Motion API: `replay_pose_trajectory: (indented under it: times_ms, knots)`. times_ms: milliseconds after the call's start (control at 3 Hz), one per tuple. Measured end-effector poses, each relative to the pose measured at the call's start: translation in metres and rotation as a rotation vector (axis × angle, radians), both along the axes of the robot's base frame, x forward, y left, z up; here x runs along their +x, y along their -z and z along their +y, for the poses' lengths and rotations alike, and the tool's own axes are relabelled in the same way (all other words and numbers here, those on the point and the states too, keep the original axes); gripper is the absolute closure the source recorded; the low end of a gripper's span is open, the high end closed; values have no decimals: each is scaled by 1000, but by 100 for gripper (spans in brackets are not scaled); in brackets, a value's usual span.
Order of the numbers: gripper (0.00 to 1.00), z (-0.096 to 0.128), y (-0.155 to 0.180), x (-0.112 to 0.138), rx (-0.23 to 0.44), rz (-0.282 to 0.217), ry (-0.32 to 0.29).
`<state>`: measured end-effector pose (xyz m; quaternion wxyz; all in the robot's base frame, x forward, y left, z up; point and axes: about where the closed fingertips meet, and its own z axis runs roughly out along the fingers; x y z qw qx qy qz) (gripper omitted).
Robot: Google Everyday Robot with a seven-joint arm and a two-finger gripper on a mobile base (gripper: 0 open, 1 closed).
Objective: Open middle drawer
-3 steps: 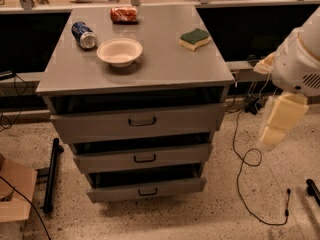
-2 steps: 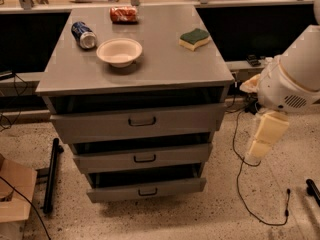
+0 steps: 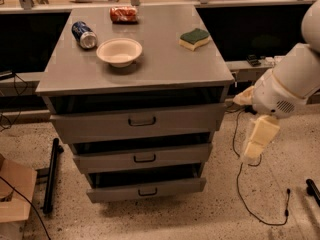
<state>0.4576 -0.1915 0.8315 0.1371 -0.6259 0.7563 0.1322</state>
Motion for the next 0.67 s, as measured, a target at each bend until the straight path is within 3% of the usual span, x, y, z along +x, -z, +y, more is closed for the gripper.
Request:
replay_pose_trajectory:
  times_ms: [333, 667]
  knots:
    - [0, 8, 30, -4, 16, 40, -30]
    - [0, 13, 84, 2, 56, 81, -48]
